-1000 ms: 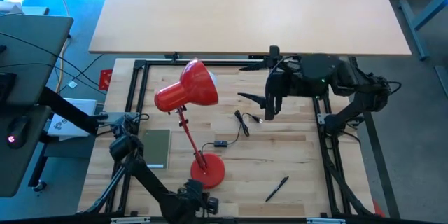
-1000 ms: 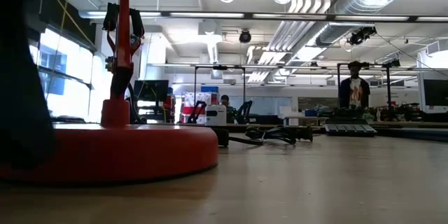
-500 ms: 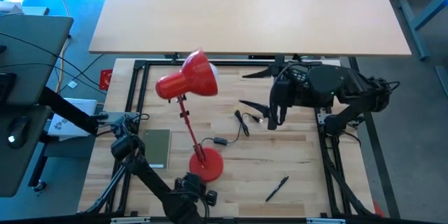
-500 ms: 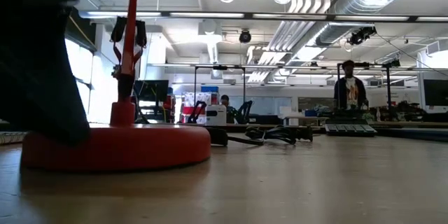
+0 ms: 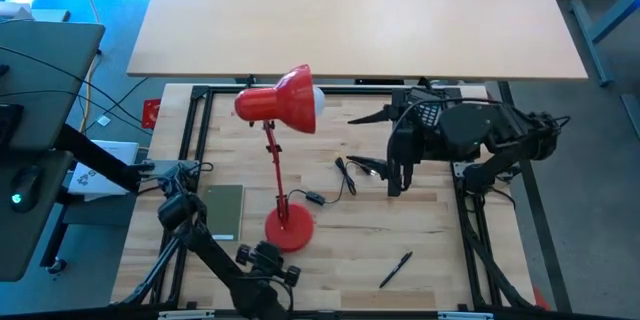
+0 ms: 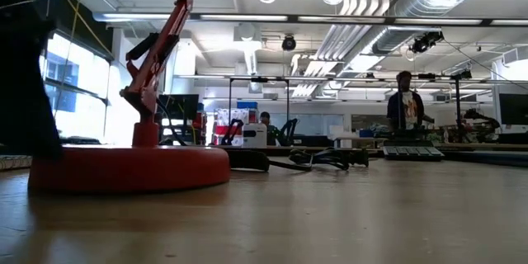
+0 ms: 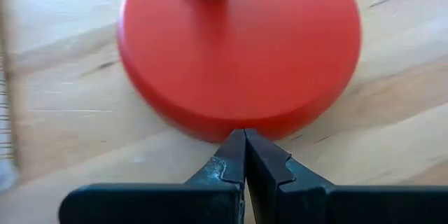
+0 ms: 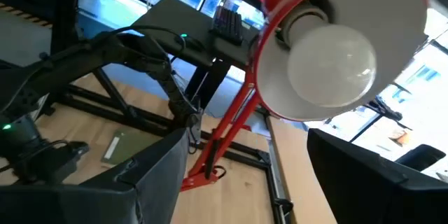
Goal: Screw lightbulb
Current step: Insert the white lightbulb into the red lamp
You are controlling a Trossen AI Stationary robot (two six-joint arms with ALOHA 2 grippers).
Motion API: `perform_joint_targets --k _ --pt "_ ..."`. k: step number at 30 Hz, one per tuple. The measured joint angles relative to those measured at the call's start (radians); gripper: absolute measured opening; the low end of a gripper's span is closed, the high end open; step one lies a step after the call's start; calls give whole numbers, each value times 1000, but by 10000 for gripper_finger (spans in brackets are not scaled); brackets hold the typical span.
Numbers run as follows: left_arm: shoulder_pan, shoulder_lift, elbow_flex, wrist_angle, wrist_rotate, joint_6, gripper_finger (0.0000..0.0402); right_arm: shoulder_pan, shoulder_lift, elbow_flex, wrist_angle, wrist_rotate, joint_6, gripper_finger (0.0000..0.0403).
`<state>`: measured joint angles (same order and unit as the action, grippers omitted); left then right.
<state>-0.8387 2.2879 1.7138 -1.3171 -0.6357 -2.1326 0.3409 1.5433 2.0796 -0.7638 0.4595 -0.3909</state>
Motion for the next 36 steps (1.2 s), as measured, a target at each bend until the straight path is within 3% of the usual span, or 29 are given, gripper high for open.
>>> perform_joint_targets --k 8,15,19,23,26,29,34,36 --pt "-95 0 0 -41 106 5 0 3 0 0 -4 0 17 286" --pt "-154 -20 0 173 133 -6 0 2 0 0 3 51 -33 286" --pt "-161 -68 68 151 53 -14 0 -12 -3 0 29 159 -7 286" --pt "-146 -113 119 21 -21 -10 0 -75 -8 0 43 76 -17 286" --pt "-133 -162 136 -24 -41 -10 0 -166 -10 0 81 -95 31 286" --pt "-119 -221 135 -28 -60 -10 0 -274 -11 0 134 -302 198 286" --pt "-96 -328 135 -134 -80 -5 0 -439 -9 1 242 -878 551 286" --pt "-86 -365 135 -214 -82 -12 0 -475 -3 2 245 -1032 686 286"
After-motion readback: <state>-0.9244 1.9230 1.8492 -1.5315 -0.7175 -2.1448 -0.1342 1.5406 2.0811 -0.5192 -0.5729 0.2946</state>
